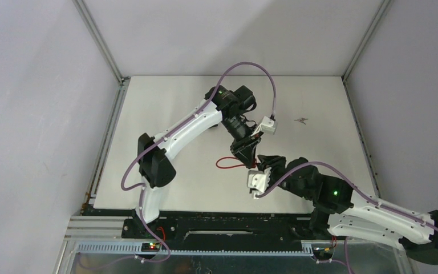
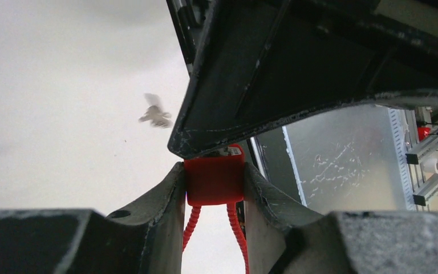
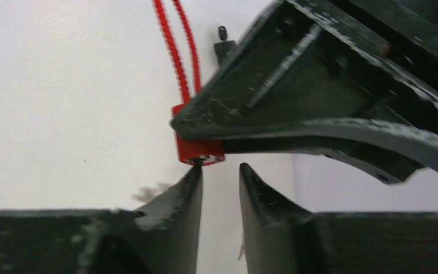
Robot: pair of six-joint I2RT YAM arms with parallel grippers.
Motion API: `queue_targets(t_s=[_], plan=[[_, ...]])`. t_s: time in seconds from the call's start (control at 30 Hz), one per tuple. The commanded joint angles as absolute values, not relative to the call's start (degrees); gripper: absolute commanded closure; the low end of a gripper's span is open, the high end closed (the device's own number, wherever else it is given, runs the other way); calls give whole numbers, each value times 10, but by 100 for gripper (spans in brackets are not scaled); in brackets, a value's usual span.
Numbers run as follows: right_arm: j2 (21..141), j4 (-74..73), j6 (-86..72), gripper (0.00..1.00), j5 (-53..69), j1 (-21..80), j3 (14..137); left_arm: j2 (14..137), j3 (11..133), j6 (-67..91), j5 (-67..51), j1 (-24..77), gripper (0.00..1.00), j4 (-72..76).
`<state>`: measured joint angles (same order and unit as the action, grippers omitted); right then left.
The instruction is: Unlock with the key
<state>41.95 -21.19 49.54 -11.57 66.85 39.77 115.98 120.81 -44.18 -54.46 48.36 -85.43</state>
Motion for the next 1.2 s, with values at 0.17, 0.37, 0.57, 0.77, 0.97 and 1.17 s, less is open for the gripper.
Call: queue_targets(t_s=[0.17, 0.37, 0.57, 0.77, 0.97, 1.17], plan=[[347, -185, 478, 52, -27, 608, 396, 1138, 1199, -435, -665, 467, 100, -770], [323, -200, 469, 50, -15, 584, 396, 1143, 1196, -434, -658, 466, 100, -769], [298, -240, 459, 42, 28, 542, 404, 1136, 1185, -425, -637, 451, 100, -751], [282, -262, 446, 42, 56, 488, 406, 1113, 1154, -413, -584, 427, 100, -719], [289, -263, 422, 43, 76, 427, 407, 1071, 1066, -395, -473, 424, 100, -654], [343, -291, 393, 43, 112, 342, 412, 1044, 973, -378, -289, 424, 100, -588]])
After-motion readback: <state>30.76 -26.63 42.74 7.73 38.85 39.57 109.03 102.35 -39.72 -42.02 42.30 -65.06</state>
